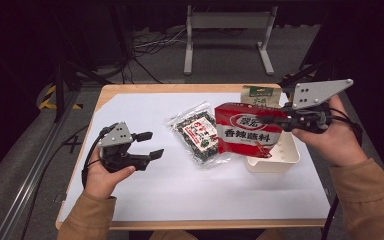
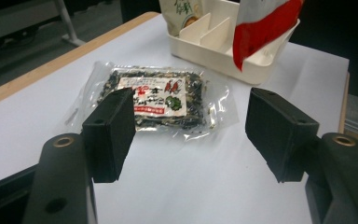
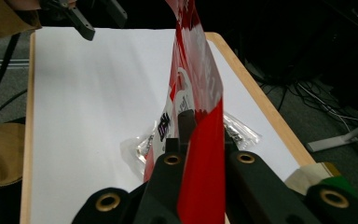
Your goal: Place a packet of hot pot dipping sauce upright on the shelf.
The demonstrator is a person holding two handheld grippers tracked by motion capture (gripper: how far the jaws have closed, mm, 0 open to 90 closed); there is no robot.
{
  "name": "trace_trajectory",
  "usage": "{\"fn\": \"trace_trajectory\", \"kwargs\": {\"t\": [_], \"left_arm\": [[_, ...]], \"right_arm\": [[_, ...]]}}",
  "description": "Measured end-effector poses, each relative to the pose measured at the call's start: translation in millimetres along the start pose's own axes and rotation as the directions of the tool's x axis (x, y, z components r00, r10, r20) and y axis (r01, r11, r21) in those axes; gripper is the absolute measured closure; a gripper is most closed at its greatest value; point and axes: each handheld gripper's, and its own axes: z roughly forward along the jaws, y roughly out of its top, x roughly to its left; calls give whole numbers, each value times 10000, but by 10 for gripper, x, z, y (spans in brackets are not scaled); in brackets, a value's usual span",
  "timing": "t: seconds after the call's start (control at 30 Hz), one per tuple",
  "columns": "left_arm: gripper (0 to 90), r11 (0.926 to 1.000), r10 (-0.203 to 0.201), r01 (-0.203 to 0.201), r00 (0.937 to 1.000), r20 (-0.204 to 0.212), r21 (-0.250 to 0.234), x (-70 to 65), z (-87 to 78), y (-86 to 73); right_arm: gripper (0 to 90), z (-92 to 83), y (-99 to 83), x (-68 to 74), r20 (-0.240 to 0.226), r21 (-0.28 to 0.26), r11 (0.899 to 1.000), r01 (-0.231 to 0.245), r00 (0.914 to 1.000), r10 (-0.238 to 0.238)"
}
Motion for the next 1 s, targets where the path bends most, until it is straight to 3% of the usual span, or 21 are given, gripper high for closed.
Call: {"fn": "trace_trajectory", "kwargs": {"t": [0.27, 0.6, 0.73, 1.0], "left_arm": [[319, 9992, -315, 329, 9981, -521, 245, 97, -7, -144], [314, 9955, -693, 740, 9946, -774, 588, 243, 40, -280], [310, 9959, -656, 719, 9918, -1092, 546, 283, 78, -349], [306, 9949, -849, 909, 9887, -1236, 439, 349, 159, -463]], "right_arm": [[880, -37, -51, -254, 463, 200, 9997, 153, 9988, -162], [880, -81, -118, -519, 923, 338, 9991, 249, 9953, -279], [878, -93, -125, -609, 1113, 485, 9985, 253, 9933, -305], [878, -84, -171, -779, 1426, 557, 9984, 123, 9896, -201]]}}
